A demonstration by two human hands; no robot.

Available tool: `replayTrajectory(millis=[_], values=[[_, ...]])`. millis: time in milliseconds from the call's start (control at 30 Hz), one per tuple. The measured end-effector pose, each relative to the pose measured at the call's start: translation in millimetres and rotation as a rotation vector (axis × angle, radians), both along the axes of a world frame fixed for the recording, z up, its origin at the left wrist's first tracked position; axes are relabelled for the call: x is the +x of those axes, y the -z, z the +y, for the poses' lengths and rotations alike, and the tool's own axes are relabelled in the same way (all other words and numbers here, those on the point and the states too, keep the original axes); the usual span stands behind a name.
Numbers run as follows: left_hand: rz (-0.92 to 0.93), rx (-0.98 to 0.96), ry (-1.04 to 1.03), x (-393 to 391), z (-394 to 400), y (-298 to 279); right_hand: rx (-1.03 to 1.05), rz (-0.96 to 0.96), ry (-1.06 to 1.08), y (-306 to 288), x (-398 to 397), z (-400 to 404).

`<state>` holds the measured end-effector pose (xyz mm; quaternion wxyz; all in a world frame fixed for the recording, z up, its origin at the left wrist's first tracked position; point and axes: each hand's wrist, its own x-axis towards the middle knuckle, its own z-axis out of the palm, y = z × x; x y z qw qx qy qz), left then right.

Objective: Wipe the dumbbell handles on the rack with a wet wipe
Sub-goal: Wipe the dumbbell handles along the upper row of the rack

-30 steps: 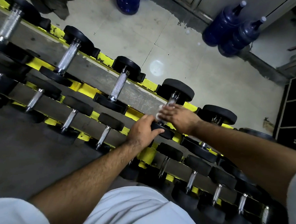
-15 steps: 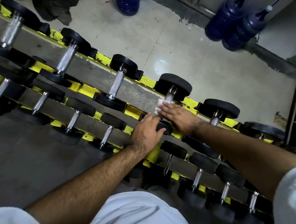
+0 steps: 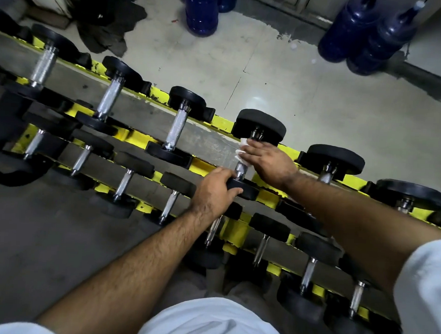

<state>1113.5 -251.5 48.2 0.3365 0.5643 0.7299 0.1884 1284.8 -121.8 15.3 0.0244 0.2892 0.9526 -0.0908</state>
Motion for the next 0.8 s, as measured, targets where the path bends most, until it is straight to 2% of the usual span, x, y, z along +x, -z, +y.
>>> replayTrajectory(millis=[133,233,400,567,700,800], values=[[0.03,-0.012,-0.009,4,1,-3,-0.044,0.051,-0.142,1,-6,-22],[0.069,-0.027,-0.014,11,1,-4,-0.09,0.078,-0.127,-8,-3,-27],[0.227,-0.021,0.039,27,-3,-10,-0.215,0.225,0.284,-19,22,-38],[0.36,0.021,0.088,49,-8,-19,-0.541,0.48,0.689,-26,45,-42],[0.371,0.072,0.129,70,-14,-26,-0.85,0.727,0.887,-38,57,-48],[0.352,0.079,0.177,89,-20,-31,-0.973,0.8,0.962,-49,71,-60]])
